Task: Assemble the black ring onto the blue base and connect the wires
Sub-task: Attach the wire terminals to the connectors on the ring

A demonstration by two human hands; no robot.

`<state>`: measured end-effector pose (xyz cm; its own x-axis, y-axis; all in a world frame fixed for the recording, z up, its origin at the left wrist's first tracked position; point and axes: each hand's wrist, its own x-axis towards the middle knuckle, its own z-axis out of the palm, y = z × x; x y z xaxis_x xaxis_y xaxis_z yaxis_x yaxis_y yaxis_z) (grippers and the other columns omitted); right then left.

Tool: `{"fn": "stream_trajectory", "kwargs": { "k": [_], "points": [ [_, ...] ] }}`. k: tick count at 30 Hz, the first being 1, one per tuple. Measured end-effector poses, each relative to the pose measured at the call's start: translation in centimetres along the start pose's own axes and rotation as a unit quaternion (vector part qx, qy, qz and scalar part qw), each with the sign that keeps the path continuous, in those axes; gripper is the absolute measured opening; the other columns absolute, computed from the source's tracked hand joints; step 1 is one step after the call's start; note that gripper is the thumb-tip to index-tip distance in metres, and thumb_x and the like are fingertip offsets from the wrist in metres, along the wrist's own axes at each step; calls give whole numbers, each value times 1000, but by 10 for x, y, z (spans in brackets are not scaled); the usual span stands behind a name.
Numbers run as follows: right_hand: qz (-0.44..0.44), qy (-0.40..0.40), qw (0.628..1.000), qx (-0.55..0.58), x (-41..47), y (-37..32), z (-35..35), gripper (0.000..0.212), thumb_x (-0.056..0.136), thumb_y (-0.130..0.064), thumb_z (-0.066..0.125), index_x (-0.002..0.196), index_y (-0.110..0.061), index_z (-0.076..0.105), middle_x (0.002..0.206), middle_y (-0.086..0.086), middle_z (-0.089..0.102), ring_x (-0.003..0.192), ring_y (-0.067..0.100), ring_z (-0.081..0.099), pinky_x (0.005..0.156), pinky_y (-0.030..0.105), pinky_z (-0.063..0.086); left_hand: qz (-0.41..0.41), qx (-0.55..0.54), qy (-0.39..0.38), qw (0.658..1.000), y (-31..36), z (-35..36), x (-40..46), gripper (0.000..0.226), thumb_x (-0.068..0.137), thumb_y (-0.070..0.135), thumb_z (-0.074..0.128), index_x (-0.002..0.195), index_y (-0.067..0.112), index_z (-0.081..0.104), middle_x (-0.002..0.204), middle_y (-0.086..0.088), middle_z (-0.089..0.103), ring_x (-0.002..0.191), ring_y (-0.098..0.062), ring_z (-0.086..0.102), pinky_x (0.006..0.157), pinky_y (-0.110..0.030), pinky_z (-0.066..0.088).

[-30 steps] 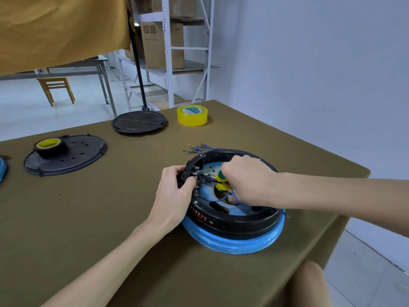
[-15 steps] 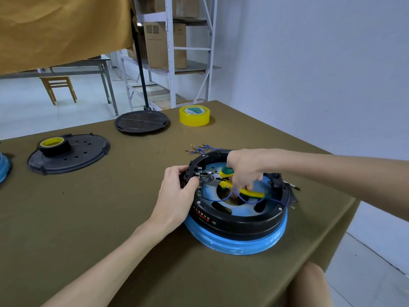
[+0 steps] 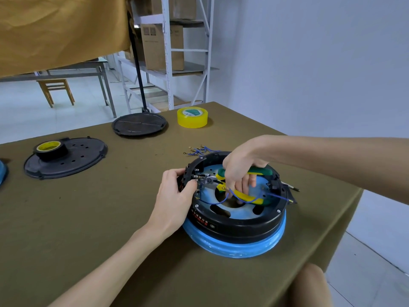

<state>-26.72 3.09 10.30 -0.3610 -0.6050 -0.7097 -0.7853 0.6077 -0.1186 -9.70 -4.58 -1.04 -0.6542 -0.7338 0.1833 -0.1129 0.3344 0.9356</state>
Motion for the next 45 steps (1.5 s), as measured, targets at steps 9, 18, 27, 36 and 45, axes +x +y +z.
{"fn": "stream_trajectory", "kwargs": {
  "k": [9,18,27,36,45],
  "points": [
    [5,3,997,71,6,0,4,18,102,-20,62,91,-8,70,82,11,64,64,20,59,62,28,53,16,-3,21,1000,-2,1,1,21,99,27,59,120,29,59,119,18,56,103,15,55,79,-10,44],
    [41,-33,993,105,1,-4,3,25,100,-24,65,89,-3,70,82,16,76,70,24,72,41,17,39,20,4,24,999,-5,0,3,23,100,26,62,122,28,60,118,17,58,100,17,56,76,-5,46],
    [47,-36,993,106,1,-1,6,31,102,-23,61,80,-3,70,76,15,75,63,22,71,36,17,32,15,-6,26,1000,-4,0,2,22,97,29,62,119,30,61,120,11,61,109,-1,61,94,-30,51],
    [42,-26,995,83,3,-6,4,28,101,-26,64,98,1,66,79,16,73,69,26,71,38,18,37,4,-4,22,1000,-1,-1,2,22,100,23,63,122,27,60,123,4,63,110,-12,65,99,-44,55],
    [-30,47,998,11,9,-1,22,28,100,-34,62,91,-8,65,70,7,71,55,22,66,45,23,36,7,-1,20,1000,3,-2,-1,22,99,26,63,121,28,60,124,5,63,111,-9,64,101,-44,53]
  ]
}}
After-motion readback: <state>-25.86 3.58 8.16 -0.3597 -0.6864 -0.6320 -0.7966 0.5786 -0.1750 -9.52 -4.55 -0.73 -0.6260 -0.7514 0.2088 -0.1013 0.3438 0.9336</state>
